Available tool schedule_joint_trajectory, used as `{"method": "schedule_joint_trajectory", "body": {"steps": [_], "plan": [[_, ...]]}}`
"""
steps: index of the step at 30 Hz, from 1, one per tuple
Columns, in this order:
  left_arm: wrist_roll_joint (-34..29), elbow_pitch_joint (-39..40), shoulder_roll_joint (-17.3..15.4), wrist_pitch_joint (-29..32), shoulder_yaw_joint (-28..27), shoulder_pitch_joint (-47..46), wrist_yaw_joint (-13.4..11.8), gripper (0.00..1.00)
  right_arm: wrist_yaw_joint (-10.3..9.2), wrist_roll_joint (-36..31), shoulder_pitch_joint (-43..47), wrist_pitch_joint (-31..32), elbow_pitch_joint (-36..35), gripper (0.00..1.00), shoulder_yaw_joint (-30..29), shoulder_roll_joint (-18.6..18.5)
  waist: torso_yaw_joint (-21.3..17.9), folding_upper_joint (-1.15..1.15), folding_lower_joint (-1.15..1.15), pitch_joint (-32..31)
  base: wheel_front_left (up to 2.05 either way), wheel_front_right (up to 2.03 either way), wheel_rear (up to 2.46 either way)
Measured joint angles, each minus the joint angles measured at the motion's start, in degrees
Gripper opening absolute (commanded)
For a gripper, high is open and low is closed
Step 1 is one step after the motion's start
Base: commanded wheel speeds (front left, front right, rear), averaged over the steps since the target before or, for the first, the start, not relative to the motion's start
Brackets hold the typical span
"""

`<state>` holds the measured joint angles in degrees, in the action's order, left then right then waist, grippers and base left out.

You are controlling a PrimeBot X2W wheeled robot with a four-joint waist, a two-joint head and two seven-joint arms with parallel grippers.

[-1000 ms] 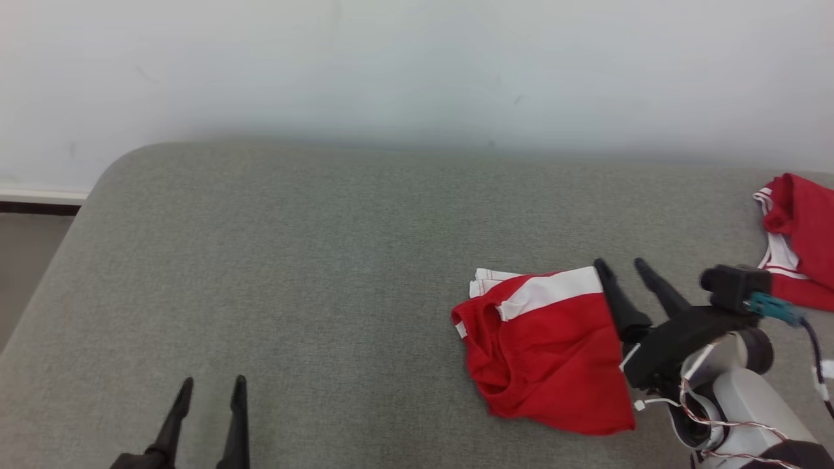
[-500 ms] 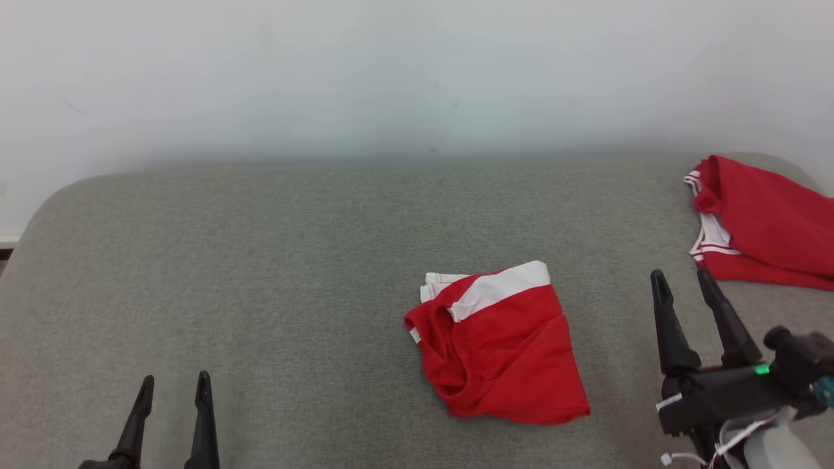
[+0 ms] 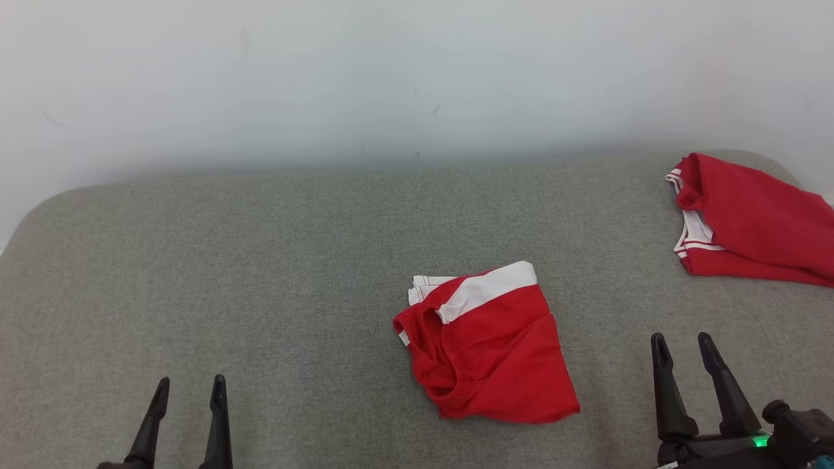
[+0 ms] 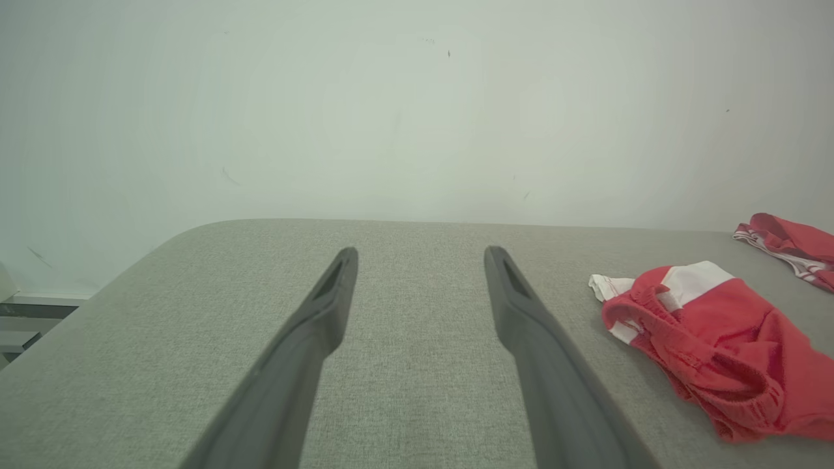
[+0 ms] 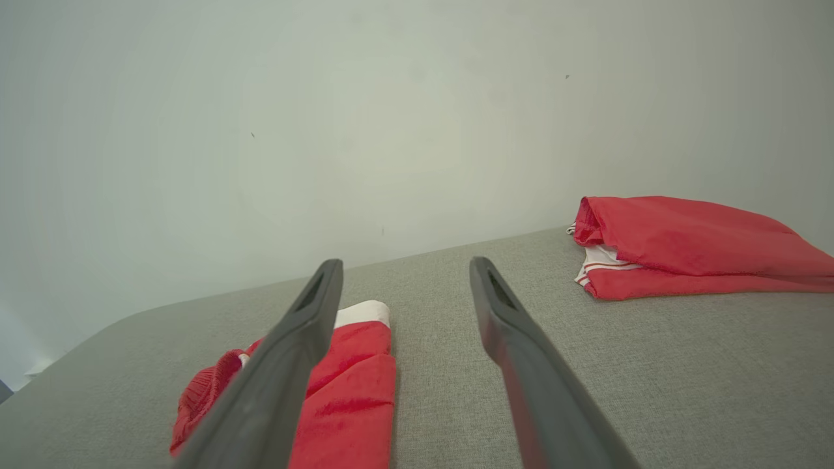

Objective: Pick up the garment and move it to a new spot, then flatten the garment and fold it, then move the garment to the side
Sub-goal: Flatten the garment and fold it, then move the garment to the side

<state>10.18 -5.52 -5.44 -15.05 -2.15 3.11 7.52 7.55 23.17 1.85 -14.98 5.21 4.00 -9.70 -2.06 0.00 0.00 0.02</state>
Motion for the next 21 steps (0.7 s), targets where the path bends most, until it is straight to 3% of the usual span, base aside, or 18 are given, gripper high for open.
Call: {"method": "schedule_joint_trajectory", "body": {"steps": [15, 21], "plan": [[0.15, 0.48, -0.49, 0.01, 1.99, 1.46, 0.00, 1.00, 0.01, -0.62, 1.49, -0.01, 0.43, 1.00, -0.92, 1.51, 0.95, 0.00, 0.00, -0.51, 0.00, 0.00, 0.00], [0.21, 0.40, -0.47, 0.01, 1.98, 1.37, -0.01, 1.00, 0.01, -1.42, -4.33, 0.36, 4.00, 1.00, 4.61, -1.98, 1.43, 0.00, 0.00, -0.18, 0.00, 0.00, 0.00]]}}
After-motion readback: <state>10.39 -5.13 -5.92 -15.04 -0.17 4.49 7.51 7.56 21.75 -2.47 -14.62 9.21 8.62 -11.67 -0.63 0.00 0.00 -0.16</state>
